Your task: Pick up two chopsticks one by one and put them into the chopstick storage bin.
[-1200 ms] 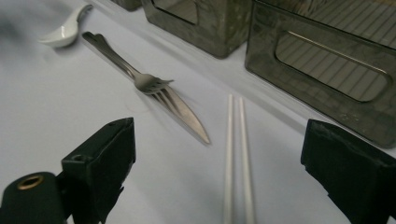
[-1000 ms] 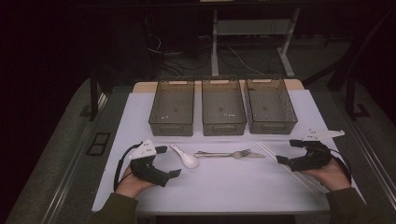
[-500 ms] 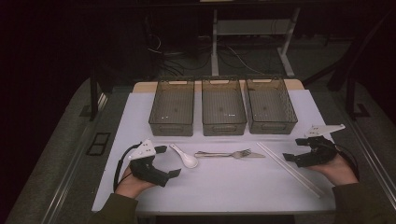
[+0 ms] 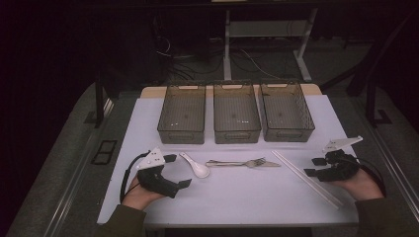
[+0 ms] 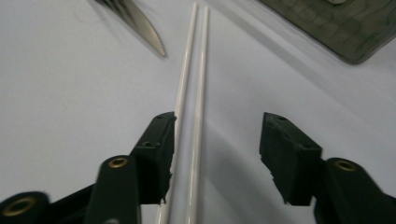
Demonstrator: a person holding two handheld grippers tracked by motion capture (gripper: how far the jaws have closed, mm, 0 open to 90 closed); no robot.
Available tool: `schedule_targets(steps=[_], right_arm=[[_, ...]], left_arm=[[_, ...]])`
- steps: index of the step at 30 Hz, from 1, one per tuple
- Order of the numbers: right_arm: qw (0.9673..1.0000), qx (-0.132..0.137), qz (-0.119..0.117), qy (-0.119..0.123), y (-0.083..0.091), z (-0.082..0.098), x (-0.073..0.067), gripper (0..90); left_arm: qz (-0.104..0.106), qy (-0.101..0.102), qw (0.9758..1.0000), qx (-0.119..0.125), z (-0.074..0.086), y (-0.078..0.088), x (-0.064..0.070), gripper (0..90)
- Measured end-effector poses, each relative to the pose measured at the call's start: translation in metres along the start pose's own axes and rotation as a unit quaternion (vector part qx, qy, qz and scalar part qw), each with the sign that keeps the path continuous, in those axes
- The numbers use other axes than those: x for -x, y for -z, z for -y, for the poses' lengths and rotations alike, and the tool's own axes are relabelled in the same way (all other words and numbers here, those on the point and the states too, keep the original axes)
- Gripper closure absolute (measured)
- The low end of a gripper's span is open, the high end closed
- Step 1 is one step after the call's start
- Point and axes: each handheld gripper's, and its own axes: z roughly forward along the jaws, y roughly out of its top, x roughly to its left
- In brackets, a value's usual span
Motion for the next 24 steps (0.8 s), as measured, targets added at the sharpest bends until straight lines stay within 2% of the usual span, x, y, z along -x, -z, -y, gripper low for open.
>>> schedule_targets(steps=[10, 13, 20, 24], right_arm=[[0.9991, -0.042, 0.001, 0.006, -0.001, 0.005, -0.008, 67.2], [0.9983, -0.058, 0.009, 0.007, -0.002, 0.006, -0.009, 69.7], [0.9969, -0.078, 0.006, 0.008, 0.000, 0.008, -0.011, 75.8], [0.9943, -0.105, 0.010, 0.017, 0.000, 0.006, -0.013, 76.5]], left_arm=[[0.000, 0.001, 1.0000, 0.001, 0.000, 0.000, 0.001, 0.0], [0.000, 0.001, 1.0000, 0.001, 0.000, 0.000, 0.001, 0.0], [0.000, 0.000, 1.0000, -0.001, 0.000, 0.001, 0.000, 0.0], [0.000, 0.000, 1.0000, -0.002, 0.001, 0.001, 0.000, 0.0]])
